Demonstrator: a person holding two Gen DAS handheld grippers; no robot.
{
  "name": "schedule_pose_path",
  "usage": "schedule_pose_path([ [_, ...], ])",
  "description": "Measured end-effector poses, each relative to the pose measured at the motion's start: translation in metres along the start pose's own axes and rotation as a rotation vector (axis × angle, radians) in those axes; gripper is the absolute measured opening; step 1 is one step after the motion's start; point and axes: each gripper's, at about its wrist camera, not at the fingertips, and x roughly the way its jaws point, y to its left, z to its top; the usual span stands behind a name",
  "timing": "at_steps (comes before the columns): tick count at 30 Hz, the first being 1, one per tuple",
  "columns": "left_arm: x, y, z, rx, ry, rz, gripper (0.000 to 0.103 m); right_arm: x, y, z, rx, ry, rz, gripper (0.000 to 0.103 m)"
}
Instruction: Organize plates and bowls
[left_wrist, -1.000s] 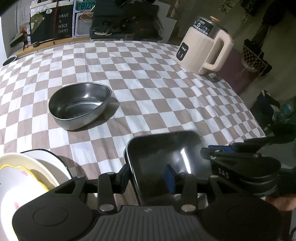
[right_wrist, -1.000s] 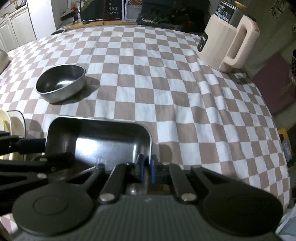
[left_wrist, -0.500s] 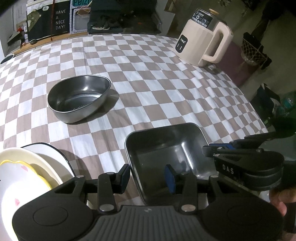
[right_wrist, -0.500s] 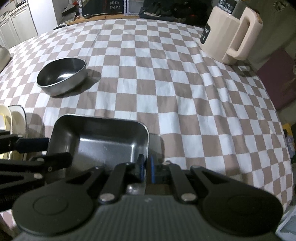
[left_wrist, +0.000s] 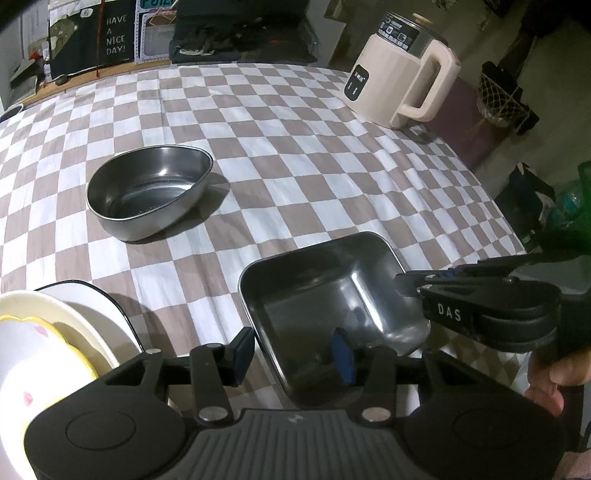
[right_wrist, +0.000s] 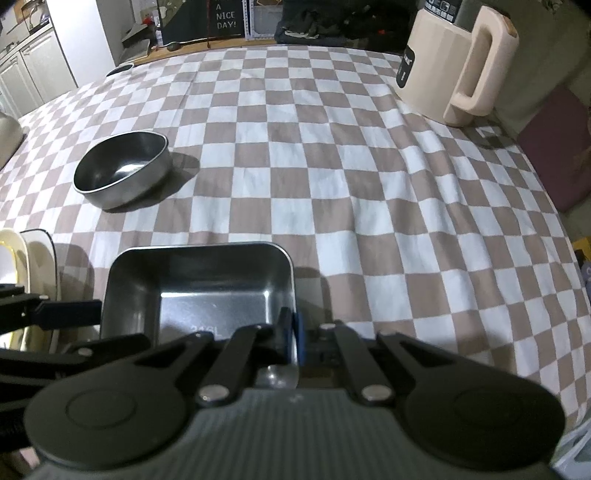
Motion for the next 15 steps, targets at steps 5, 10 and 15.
schedule_pose_path([
  [5,-0.001,-0.001,0.0,0.019,-0.008,0.01,0.049,-0.002,0.0,-0.004,0.014,0.002,0.013,0.007],
  [10,-0.002,0.0,0.001,0.019,-0.013,0.013,0.049,-0.008,-0.002,-0.007,0.032,-0.019,0.032,0.014],
  [15,-0.005,0.001,0.003,0.019,-0.02,0.026,0.055,-0.015,-0.006,-0.012,0.048,-0.035,0.05,0.035],
])
